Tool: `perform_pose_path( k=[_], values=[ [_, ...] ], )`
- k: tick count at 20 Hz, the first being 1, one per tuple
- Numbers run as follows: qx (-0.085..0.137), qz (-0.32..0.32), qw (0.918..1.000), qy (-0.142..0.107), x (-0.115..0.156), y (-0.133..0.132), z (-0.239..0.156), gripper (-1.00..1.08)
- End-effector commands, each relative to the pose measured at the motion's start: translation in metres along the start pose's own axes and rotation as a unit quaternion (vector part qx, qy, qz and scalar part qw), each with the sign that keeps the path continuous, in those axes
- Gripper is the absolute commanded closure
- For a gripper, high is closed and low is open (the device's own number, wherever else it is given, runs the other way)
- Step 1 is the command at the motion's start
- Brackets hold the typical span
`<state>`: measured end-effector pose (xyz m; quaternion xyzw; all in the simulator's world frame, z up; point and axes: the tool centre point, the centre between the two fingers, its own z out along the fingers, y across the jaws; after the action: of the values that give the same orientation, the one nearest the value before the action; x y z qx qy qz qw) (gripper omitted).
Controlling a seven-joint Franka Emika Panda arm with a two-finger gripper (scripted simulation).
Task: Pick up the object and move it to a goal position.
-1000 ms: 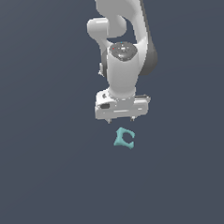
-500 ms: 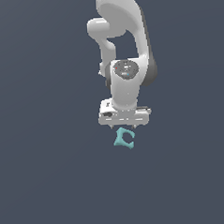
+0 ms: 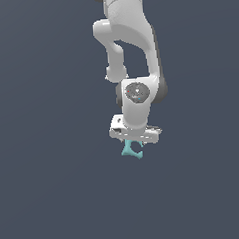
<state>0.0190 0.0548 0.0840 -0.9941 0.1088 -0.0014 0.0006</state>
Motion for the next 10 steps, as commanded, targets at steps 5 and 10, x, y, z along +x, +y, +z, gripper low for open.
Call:
perform_pose_path(
  k=[5,10],
  values=[
    [-0.001,0.016,0.9999,-0.001,-0.0001,-0.0017,0.0107,-0.92],
    [-0.001,0.014,0.9999,-0.002,-0.0006,-0.0015,0.016,-0.92]
  ],
)
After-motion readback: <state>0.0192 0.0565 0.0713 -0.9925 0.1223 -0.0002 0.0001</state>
